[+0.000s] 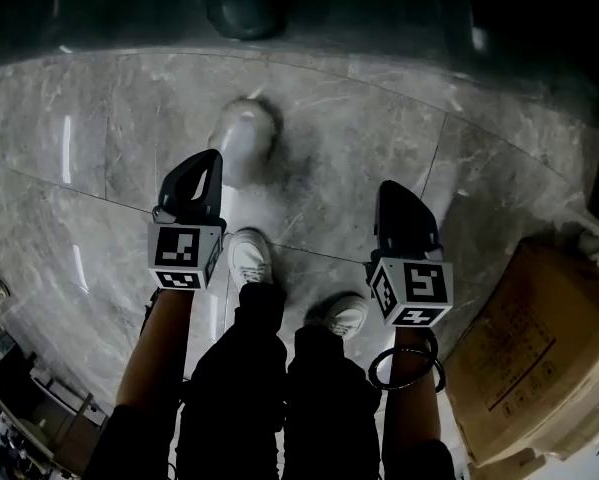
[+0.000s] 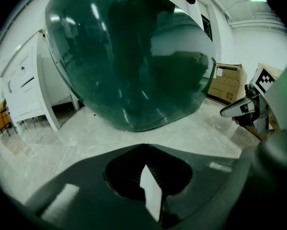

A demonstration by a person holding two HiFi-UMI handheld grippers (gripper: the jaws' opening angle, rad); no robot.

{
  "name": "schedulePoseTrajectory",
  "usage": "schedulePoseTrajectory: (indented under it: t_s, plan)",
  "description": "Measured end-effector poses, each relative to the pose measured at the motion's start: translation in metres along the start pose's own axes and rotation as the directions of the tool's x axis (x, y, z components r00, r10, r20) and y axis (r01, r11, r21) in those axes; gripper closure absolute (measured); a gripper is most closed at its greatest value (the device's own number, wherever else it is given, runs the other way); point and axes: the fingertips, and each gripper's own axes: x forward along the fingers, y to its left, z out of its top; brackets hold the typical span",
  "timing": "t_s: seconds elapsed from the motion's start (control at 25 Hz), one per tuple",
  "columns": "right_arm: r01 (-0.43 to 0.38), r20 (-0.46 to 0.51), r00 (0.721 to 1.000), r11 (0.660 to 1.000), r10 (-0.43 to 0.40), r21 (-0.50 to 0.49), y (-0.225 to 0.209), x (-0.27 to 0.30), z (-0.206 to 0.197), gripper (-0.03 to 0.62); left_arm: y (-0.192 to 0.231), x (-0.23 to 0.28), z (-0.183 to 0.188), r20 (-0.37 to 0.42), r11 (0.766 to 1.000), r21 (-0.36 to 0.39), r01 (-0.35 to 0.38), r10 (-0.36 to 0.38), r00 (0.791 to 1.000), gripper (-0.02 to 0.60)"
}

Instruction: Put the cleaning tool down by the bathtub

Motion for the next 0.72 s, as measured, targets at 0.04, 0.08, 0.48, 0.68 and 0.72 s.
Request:
schedulePoseTrajectory:
  t_s: [0.04,0.08,0.48,0.68,0.72]
  plan:
    - [0.001,0.003,1.000,1.000,-0.001,0.001,0.001,-0.004,0.005,0.571,0.000,-0.004,0.005,0.002,1.000,0.003,-0.002,0.002,1.000,0.581]
    - [0.001,0.005,1.000,1.000,-0.001,0.001,0.003,-0.008,0.010,0.571,0.000,-0.008,0.010,0.002,1.000,0.005,-0.002,0.002,1.000,0.581]
    - [0.003,0.013,1.000,1.000,-0.003,0.007,0.018,-0.056,0.055,0.571,-0.006,-0.053,0.053,-0.010,1.000,0.007,0.004,-0.004,1.000,0.581]
    - [0.002,0.022,1.000,1.000,-0.002,0.001,0.024,-0.079,0.078,0.571,-0.010,-0.075,0.074,-0.011,1.000,0.014,0.007,-0.006,1.000,0.581]
    - [0.001,0.024,1.000,1.000,-0.001,-0.002,0.025,-0.084,0.084,0.571,-0.011,-0.080,0.079,-0.010,1.000,0.011,0.006,-0.006,1.000,0.581]
